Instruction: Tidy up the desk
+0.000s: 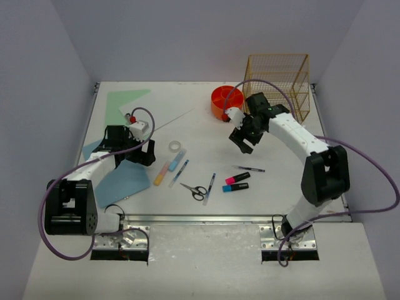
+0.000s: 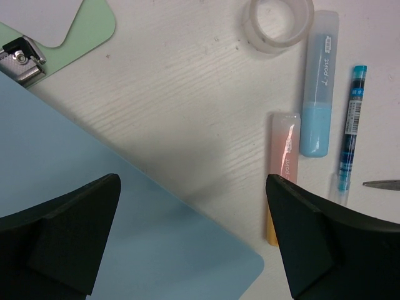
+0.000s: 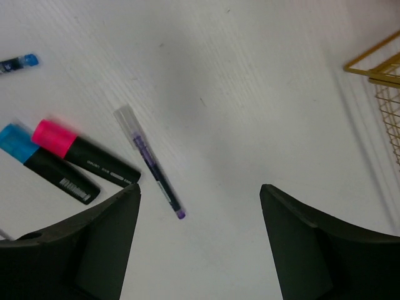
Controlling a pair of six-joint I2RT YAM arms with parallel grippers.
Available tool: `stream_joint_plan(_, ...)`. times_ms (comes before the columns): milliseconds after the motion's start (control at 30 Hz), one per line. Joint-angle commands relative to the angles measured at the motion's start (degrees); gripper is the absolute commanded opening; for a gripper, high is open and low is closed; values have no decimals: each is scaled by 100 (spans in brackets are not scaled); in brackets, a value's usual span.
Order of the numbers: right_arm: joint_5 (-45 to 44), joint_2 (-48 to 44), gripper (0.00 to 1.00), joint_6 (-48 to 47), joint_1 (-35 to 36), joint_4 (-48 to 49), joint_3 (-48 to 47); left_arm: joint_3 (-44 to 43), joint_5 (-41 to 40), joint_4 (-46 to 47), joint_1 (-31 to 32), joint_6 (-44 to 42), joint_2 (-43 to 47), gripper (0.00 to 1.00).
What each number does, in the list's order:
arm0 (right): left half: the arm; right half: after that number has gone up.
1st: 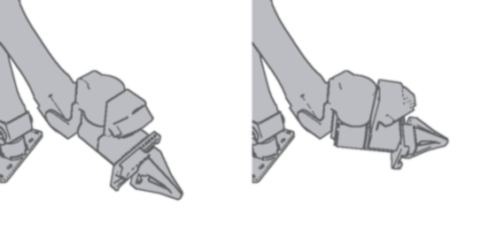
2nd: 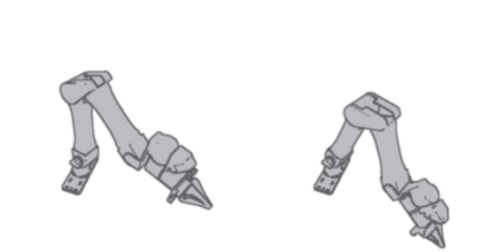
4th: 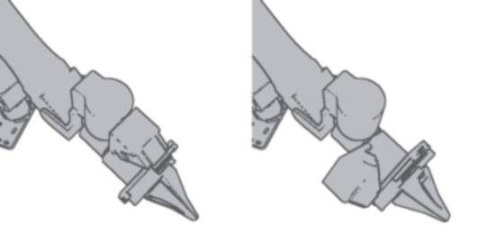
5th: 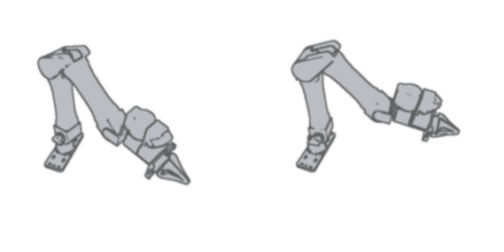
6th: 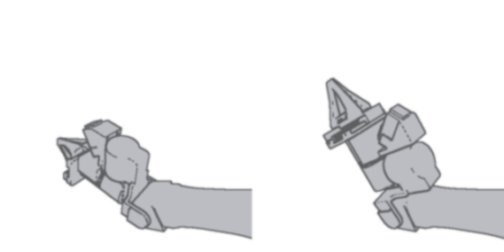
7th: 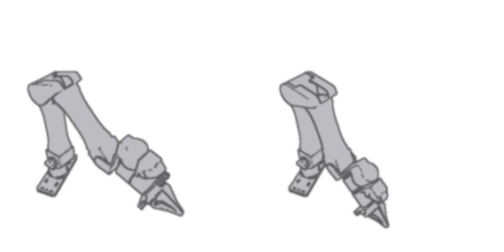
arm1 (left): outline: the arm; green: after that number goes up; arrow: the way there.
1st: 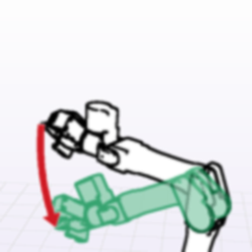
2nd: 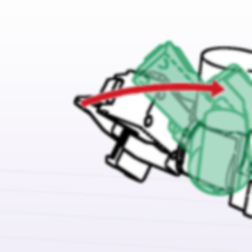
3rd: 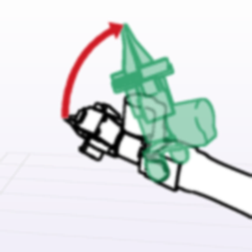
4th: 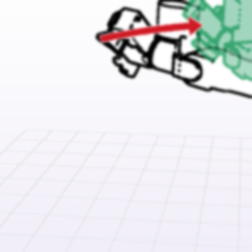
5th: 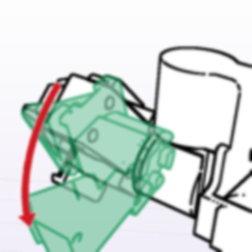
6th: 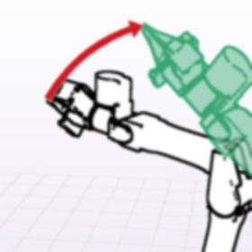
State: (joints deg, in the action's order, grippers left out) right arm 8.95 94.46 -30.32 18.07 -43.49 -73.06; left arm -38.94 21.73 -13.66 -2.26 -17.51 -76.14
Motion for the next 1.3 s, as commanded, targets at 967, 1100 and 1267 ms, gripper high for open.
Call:
stream_joint_plan(967,-1304,2612,54,-101,1599,-1211,-1268,-70,200,180,59,-56,-107,100)
stream_joint_plan(1100,-1465,2687,50,-64,1662,-1080,-1180,-70,182,190,51,-42,-113,100)
stream_joint_plan(1267,-1767,2701,45,-131,1752,-655,-692,-70,156,212,53,-42,-121,100)
